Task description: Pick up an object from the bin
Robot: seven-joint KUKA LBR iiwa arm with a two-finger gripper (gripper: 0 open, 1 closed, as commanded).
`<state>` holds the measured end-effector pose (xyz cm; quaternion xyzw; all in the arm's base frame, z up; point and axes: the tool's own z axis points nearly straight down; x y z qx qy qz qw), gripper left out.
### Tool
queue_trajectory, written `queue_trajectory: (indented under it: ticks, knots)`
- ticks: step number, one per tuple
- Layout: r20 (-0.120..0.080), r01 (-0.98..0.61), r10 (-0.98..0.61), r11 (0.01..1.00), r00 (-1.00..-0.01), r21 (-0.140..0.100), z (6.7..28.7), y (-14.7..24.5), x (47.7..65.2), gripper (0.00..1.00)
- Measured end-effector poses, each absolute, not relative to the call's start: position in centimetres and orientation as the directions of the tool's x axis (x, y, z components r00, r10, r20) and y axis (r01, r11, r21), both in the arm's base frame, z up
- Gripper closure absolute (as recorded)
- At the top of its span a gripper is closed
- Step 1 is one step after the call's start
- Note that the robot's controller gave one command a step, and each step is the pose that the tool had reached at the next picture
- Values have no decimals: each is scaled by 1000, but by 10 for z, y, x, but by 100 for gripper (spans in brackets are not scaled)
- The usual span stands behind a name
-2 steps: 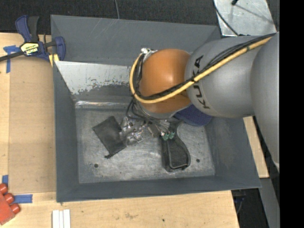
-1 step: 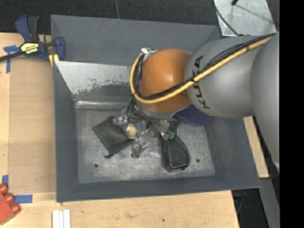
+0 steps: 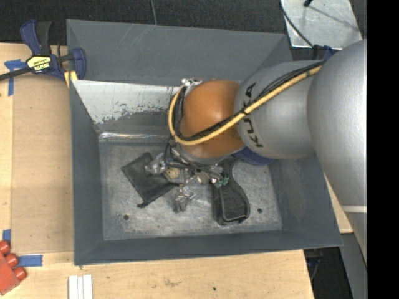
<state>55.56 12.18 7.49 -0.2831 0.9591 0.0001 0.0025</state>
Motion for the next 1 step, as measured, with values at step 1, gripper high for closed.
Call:
queue_trajectory:
  ticks: [1]
  knots:
    - [-10, -366, -366, 931, -931, 5, 74, 95, 572, 0]
